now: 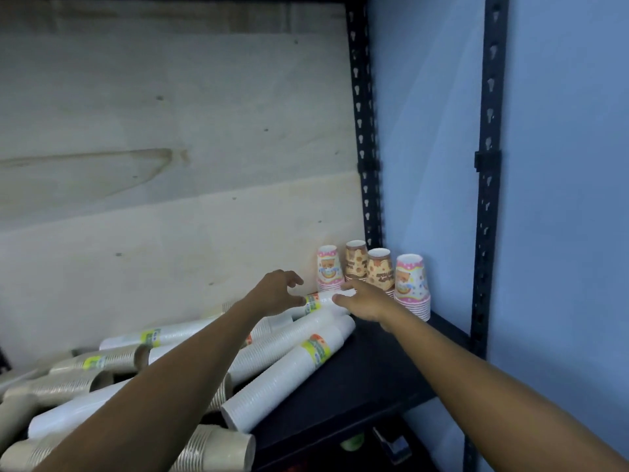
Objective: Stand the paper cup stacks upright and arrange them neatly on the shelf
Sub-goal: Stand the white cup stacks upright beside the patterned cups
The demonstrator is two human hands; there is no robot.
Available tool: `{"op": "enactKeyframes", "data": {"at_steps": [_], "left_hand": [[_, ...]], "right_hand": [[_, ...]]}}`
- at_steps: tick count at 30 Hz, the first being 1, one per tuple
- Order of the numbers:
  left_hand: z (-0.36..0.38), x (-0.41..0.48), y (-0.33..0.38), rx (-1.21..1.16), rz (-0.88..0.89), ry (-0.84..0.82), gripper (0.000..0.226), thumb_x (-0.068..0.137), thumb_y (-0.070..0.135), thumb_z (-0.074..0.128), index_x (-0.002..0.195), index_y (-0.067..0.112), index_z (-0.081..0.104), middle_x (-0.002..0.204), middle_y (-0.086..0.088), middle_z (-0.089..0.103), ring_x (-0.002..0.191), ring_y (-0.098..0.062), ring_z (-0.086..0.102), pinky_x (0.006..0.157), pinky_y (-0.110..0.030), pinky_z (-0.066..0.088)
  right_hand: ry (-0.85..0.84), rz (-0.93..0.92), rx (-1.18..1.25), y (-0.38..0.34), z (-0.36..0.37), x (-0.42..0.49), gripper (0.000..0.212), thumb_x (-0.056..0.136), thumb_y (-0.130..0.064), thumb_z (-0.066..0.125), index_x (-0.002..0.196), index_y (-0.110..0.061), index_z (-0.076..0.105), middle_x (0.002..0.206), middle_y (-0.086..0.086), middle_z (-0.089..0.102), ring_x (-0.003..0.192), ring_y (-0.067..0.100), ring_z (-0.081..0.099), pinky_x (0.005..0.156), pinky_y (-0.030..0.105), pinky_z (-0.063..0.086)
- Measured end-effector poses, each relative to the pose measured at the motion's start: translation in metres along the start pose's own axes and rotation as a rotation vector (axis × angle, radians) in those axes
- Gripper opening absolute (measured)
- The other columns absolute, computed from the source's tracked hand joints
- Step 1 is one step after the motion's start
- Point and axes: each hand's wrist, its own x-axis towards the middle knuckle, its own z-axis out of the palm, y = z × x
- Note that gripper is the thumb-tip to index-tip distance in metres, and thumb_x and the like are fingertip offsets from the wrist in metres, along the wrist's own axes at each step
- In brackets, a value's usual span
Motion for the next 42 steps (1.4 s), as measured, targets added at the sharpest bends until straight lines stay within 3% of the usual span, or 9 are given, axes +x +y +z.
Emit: {"op": "enactKeyframes", "data": {"at_steps": [5, 8, 13, 18, 24, 28, 33, 37, 42], "left_hand": [[0.018, 0.027, -0.009, 0.025, -0.01, -0.113, 0.055, 0.084, 0.038, 0.08, 0.134, 0.021, 0.062, 0.13, 0.002, 0.063, 0.118, -0.017, 0.058, 0.092, -0.023, 0.042], [0.028, 0.033, -0.012, 0.024, -0.025, -0.135, 0.052, 0.081, 0.035, 0.079, 0.129, 0.026, 0.065, 0.127, 0.003, 0.066, 0.115, -0.016, 0.061, 0.094, -0.027, 0.049], [0.035, 0.033, -0.013, 0.054, -0.01, -0.109, 0.057, 0.082, 0.035, 0.079, 0.135, 0.027, 0.062, 0.132, 0.002, 0.065, 0.12, -0.018, 0.061, 0.101, -0.037, 0.05], [0.034, 0.031, -0.015, 0.025, -0.004, -0.077, 0.052, 0.082, 0.03, 0.077, 0.132, 0.029, 0.064, 0.13, 0.003, 0.067, 0.116, -0.017, 0.063, 0.1, -0.037, 0.052], [0.009, 0.027, -0.007, -0.054, 0.017, 0.056, 0.052, 0.079, 0.029, 0.08, 0.128, 0.028, 0.064, 0.121, 0.003, 0.067, 0.109, -0.02, 0.063, 0.095, -0.037, 0.053], [-0.029, 0.026, 0.0, -0.137, 0.031, 0.192, 0.062, 0.075, 0.033, 0.086, 0.132, 0.023, 0.065, 0.121, 0.0, 0.069, 0.111, -0.021, 0.063, 0.097, -0.033, 0.05], [-0.071, 0.012, -0.004, -0.31, 0.019, 0.337, 0.064, 0.076, 0.033, 0.088, 0.135, 0.022, 0.065, 0.116, 0.007, 0.065, 0.103, -0.013, 0.06, 0.09, -0.024, 0.045], [-0.093, 0.005, -0.016, -0.575, -0.025, 0.453, 0.062, 0.074, 0.041, 0.086, 0.13, 0.025, 0.066, 0.121, 0.006, 0.067, 0.102, -0.018, 0.068, 0.095, -0.041, 0.056], [-0.089, 0.003, -0.021, -0.79, -0.048, 0.541, 0.055, 0.08, 0.033, 0.085, 0.127, 0.024, 0.059, 0.12, 0.007, 0.063, 0.099, -0.018, 0.071, 0.093, -0.05, 0.058]], "right_hand": [[-0.041, 0.106, -0.184, 0.009, 0.006, 0.027, 0.081, 0.093, -0.06, 0.056, 0.155, -0.014, 0.031, 0.154, 0.007, 0.043, 0.13, 0.026, 0.052, 0.085, 0.029, 0.042], [-0.064, 0.132, -0.17, 0.015, 0.011, 0.035, 0.082, 0.09, -0.06, 0.06, 0.152, -0.014, 0.033, 0.149, 0.005, 0.047, 0.122, 0.022, 0.054, 0.082, 0.029, 0.041], [-0.064, 0.169, 0.118, 0.02, 0.02, 0.044, 0.062, 0.088, -0.049, 0.071, 0.138, -0.02, 0.045, 0.131, -0.002, 0.051, 0.106, 0.017, 0.054, 0.067, 0.029, 0.046], [-0.03, 0.213, 0.401, 0.025, 0.022, 0.052, 0.055, 0.084, -0.039, 0.081, 0.126, -0.018, 0.053, 0.124, 0.006, 0.062, 0.103, 0.022, 0.065, 0.079, 0.037, 0.057], [-0.029, 0.227, 0.767, -0.006, -0.004, 0.045, 0.056, 0.087, -0.014, 0.08, 0.133, -0.014, 0.047, 0.13, 0.013, 0.057, 0.098, 0.038, 0.071, 0.072, 0.048, 0.062], [0.101, 0.07, 0.771, -0.041, -0.027, 0.044, 0.053, 0.083, -0.012, 0.083, 0.124, -0.014, 0.051, 0.123, 0.018, 0.065, 0.1, 0.035, 0.072, 0.079, 0.051, 0.062], [0.235, -0.131, 0.624, -0.088, -0.049, 0.04, 0.045, 0.082, -0.012, 0.083, 0.117, -0.017, 0.056, 0.123, 0.007, 0.06, 0.105, 0.027, 0.068, 0.076, 0.045, 0.064], [0.353, -0.282, 0.464, -0.111, -0.069, 0.047, 0.049, 0.078, -0.019, 0.086, 0.119, -0.022, 0.058, 0.116, 0.0, 0.062, 0.104, 0.02, 0.066, 0.084, 0.046, 0.062], [0.409, -0.368, 0.262, -0.13, -0.073, 0.056, 0.056, 0.083, -0.026, 0.082, 0.133, -0.023, 0.055, 0.113, -0.005, 0.063, 0.1, 0.016, 0.065, 0.089, 0.033, 0.055]]}}
